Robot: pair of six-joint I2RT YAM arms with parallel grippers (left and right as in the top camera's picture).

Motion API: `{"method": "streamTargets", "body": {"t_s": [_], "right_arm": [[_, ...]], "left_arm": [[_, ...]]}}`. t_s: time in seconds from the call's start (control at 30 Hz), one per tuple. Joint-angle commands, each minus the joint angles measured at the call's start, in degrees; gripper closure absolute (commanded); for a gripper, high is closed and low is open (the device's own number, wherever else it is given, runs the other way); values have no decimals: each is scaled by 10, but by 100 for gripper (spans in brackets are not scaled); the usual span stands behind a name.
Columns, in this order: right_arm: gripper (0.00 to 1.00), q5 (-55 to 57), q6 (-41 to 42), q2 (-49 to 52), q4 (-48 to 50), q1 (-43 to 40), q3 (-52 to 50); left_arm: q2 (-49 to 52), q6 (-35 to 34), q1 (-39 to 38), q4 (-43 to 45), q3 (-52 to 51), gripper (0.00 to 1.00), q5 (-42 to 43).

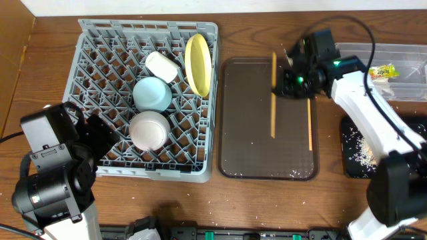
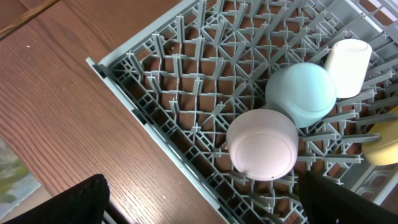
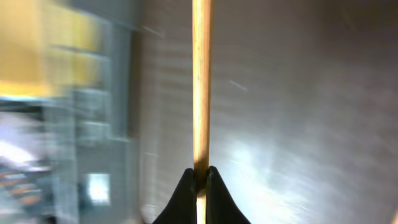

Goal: Sort waste into correct bins and load items into the dishwasher
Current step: 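Carry the chopstick left and insert it upright into the rack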

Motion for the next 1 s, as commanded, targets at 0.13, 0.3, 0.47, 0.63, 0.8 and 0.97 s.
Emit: {"method": "streamTargets", "body": {"t_s": [0.13,0.3,0.47,0.63,0.8,0.97], "right_arm": [[99,-34,113,-3,89,142,17],[99,57,206,21,137,229,17],[99,84,231,44,179,274,17],[99,105,252,61,178,280,17],[99,126,285,64,180,278,17],[99,135,290,64,183,290,17]], "left_arm": [[1,-7,2,-1,6,2,-7],[1,-7,2,-1,6,2,-7],[1,-7,2,-1,6,2,-7],[1,-7,2,-1,6,2,-7],[1,-7,2,-1,6,2,-7],[1,-7,2,-1,6,2,-7]]}}
